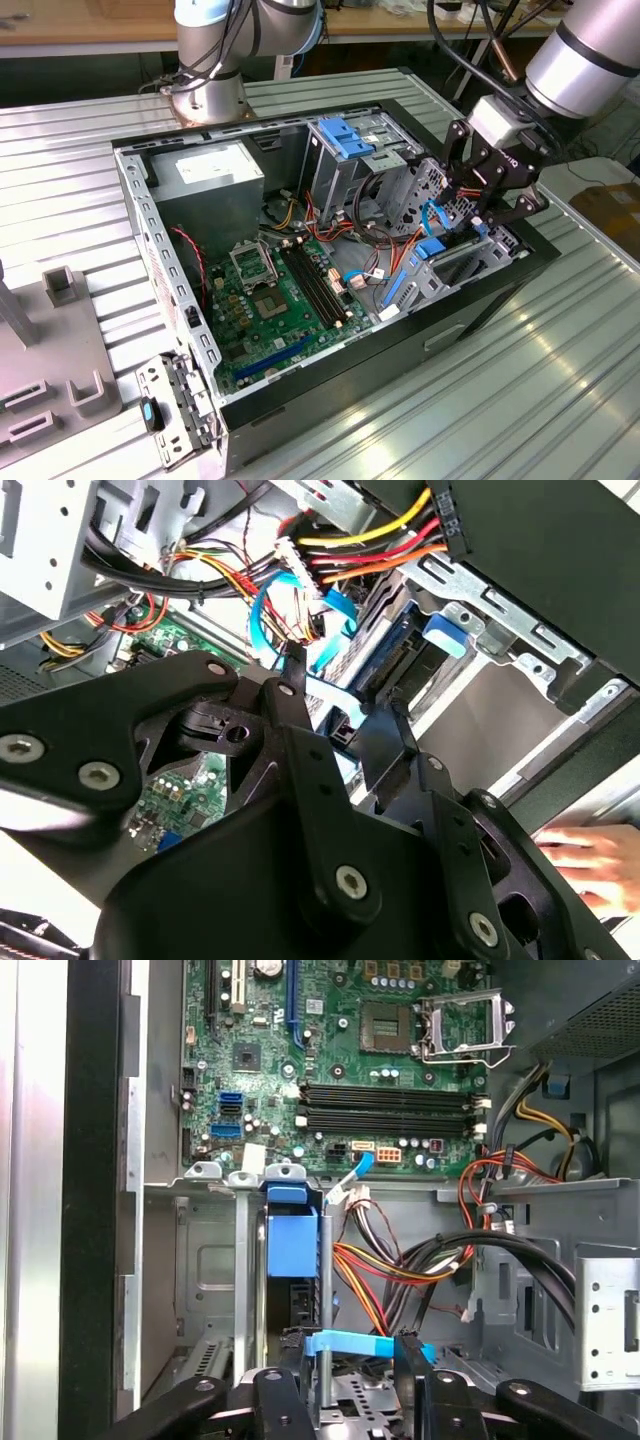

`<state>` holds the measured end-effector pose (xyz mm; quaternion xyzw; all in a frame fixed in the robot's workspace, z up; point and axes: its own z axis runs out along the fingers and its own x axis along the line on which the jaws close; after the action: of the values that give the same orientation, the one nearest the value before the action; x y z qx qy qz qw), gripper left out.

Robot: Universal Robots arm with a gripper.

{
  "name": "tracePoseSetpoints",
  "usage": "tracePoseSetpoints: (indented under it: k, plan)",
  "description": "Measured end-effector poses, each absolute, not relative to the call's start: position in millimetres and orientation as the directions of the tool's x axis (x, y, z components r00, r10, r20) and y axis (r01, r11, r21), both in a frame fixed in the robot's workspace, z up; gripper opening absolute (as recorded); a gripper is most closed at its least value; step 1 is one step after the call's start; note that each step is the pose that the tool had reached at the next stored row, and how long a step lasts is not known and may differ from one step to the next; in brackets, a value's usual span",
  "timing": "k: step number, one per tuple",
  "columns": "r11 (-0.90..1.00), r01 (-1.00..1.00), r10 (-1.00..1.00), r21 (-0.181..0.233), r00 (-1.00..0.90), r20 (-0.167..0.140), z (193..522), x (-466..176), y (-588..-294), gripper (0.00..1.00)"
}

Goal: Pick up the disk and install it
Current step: 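Insert the first disk wire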

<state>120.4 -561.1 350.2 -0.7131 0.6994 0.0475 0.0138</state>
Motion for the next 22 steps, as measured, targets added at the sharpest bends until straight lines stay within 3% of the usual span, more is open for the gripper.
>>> tracePoseSetpoints:
  k: [22]
  plan:
    - [-0.024,-0.999,-0.995,0.047,0.02,-0.098,351.5,125.9,-554.2,0.48]
